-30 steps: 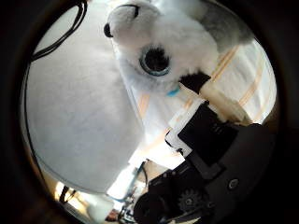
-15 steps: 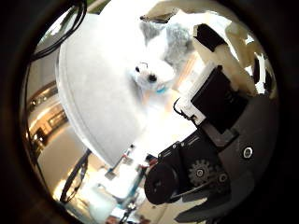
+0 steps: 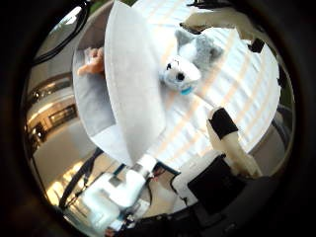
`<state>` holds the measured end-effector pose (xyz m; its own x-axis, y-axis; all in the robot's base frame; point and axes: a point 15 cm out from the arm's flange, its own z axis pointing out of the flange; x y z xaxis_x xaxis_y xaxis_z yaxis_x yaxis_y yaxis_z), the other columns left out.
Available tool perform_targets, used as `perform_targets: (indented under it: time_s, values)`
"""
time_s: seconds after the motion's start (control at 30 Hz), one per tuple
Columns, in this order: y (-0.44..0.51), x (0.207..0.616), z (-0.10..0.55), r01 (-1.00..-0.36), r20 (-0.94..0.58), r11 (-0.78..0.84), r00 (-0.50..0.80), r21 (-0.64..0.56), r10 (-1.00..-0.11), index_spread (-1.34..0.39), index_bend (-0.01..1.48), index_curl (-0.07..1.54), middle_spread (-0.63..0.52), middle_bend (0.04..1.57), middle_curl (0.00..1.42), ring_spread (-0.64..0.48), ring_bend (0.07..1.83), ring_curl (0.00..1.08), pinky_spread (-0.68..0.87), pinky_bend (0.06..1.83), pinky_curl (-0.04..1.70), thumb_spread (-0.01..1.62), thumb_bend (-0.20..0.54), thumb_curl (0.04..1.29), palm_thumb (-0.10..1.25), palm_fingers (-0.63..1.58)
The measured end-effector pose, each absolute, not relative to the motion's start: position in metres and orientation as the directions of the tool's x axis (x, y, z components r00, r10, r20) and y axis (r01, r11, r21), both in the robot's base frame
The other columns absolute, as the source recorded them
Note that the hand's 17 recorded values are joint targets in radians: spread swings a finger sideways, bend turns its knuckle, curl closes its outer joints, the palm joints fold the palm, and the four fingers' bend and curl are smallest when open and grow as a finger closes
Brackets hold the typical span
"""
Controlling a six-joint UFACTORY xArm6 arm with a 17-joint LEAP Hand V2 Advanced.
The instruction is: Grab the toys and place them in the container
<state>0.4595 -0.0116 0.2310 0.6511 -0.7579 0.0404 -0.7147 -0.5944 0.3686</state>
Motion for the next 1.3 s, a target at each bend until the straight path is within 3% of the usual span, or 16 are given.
perform_targets:
  time_s: [0.27, 0.53, 0.73, 0.87, 0.93, 1.03, 1.1, 1.3]
  values:
    - [0.0, 0.459, 0.204, -0.684, 0.016, -0.604, 0.667, 0.41, -0.745, -0.35, 0.19, 0.22, 0.06, 0.11, 0.43, 0.26, 0.34, 0.36, 0.39, 0.38, 0.53, 1.05, -0.043, 0.41, 0.7, -0.2]
    - [0.023, 0.458, 0.17, -0.644, 0.002, -0.616, 0.691, 0.454, -0.722, -0.35, 0.16, 0.21, 0.08, 0.11, 0.32, 0.3, 0.26, 0.33, 0.42, 0.31, 0.46, 1.01, -0.036, 0.36, 0.68, -0.14]
    - [0.012, 0.46, 0.151, -0.64, 0.043, -0.58, 0.69, 0.505, -0.723, -0.26, 0.21, 0.25, 0.04, 0.18, 0.31, 0.27, 0.22, 0.32, 0.44, 0.27, 0.41, 1.01, -0.023, 0.35, 0.72, 0.06]
    - [0.006, 0.462, 0.152, -0.653, 0.049, -0.574, 0.68, 0.494, -0.731, -0.22, 0.2, 0.26, -0.02, 0.23, 0.34, 0.22, 0.32, 0.33, 0.43, 0.31, 0.38, 1.02, -0.017, 0.36, 0.77, 0.44]
    - [0.003, 0.469, 0.155, -0.671, 0.064, -0.577, 0.676, 0.466, -0.734, -0.25, 0.12, 0.23, -0.06, 0.34, 0.39, 0.18, 0.53, 0.39, 0.39, 0.31, 0.4, 1.03, -0.017, 0.37, 0.8, 0.67]
    - [-0.002, 0.473, 0.158, -0.69, 0.08, -0.581, 0.671, 0.433, -0.737, -0.32, 0.09, 0.17, -0.1, 0.56, 0.49, 0.13, 0.88, 0.53, 0.36, 0.3, 0.44, 1.03, -0.018, 0.37, 0.83, 0.84]
    - [-0.005, 0.472, 0.162, -0.697, 0.086, -0.584, 0.67, 0.417, -0.738, -0.38, 0.12, 0.12, -0.14, 0.72, 0.58, 0.09, 1.06, 0.62, 0.36, 0.38, 0.51, 1.03, -0.016, 0.39, 0.85, 0.9]
    - [-0.026, 0.467, 0.196, -0.744, 0.114, -0.572, 0.638, 0.345, -0.761, -0.57, 0.23, 0.04, -0.22, 0.91, 0.76, -0.01, 1.21, 0.75, 0.38, 0.85, 0.77, 1.05, 0.002, 0.44, 0.96, 1.07]
